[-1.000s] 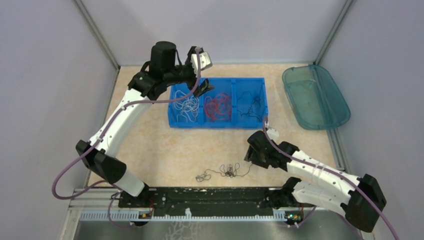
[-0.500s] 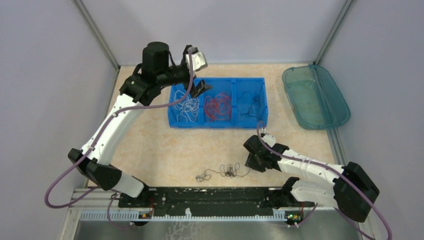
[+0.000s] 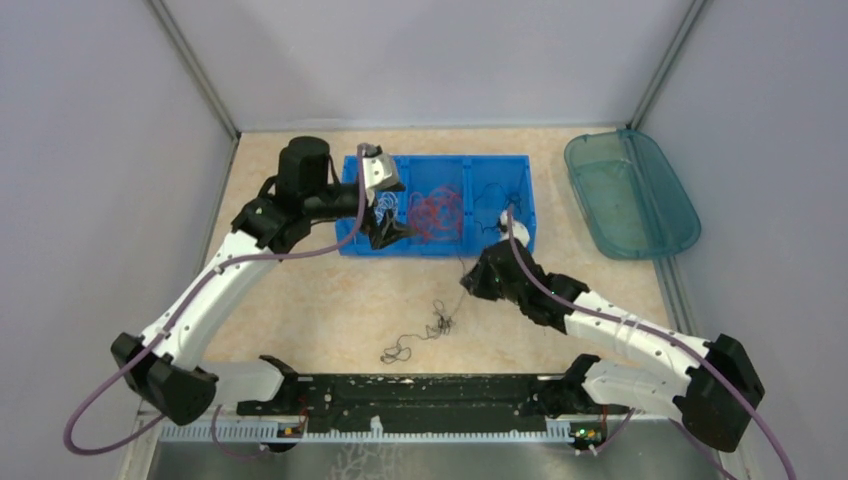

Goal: Untangle the cables
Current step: Untie the cable.

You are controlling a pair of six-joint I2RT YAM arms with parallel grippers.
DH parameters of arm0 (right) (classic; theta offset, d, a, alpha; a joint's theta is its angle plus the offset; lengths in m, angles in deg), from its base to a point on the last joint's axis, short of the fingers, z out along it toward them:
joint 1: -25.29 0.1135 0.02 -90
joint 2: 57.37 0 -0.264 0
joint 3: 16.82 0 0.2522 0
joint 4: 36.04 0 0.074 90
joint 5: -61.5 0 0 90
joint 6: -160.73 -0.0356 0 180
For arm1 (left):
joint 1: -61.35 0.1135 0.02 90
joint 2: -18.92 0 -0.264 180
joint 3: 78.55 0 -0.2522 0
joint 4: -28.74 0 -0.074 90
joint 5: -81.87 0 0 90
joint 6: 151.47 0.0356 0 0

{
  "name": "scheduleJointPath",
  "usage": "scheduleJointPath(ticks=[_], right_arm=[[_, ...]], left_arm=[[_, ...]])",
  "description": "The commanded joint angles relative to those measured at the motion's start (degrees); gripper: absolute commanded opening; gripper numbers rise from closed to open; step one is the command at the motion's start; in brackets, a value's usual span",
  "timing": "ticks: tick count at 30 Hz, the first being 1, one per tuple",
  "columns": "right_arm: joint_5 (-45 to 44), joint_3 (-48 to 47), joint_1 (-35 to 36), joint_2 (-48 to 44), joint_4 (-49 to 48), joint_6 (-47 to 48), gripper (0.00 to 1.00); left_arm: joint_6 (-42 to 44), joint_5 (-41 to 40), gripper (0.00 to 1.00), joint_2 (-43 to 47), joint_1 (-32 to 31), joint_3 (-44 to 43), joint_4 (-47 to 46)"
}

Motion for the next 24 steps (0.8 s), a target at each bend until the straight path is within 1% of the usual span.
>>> scheduleJointPath(ticks=[1, 4, 8, 12, 14, 17, 19, 22, 24], right_arm=[[4.66, -11.91, -0.11, -1.15, -14.84, 13.00, 0.00], [8.67, -15.33, -0.14, -0.17, -21.03, 13.26, 0.00], [13.13, -18.65, -0.03, 2.06, -27.26, 11.31, 0.00], [15.69, -20.48, 0.95, 3.80, -31.62, 9.95, 0.00], [16.09, -21.36, 1.75, 4.47, -32.59, 10.36, 0.00], [16.45, -22.35, 2.80, 5.03, -33.96, 11.27, 0.00], [16.61, -22.78, 3.62, 5.17, -35.05, 12.06, 0.00], [17.04, -23.75, 5.03, 5.60, -36.22, 13.78, 0.00], [16.99, -24.01, 5.83, 5.53, -37.29, 14.83, 0.00]], left_arm=[[-8.26, 10.80, 0.99, 8.42, -0.29, 7.65, -8.06], [-12.76, 13.37, 0.99, 11.90, -0.35, 11.63, -11.36], [-18.25, 12.12, 0.99, 15.29, -0.29, 17.14, -15.16], [-20.67, 12.36, 0.99, 18.30, -0.33, 22.72, -21.71], [-21.75, 12.33, 0.99, 17.59, -0.33, 22.98, -21.77], [-22.56, 11.97, 0.95, 15.86, -0.33, 22.17, -19.61], [-23.61, 11.83, 0.92, 15.42, -0.33, 22.41, -19.89], [-26.46, 12.12, 0.85, 15.23, -0.32, 23.55, -21.92], [-28.22, 12.96, 0.78, 14.97, -0.26, 23.86, -22.54]])
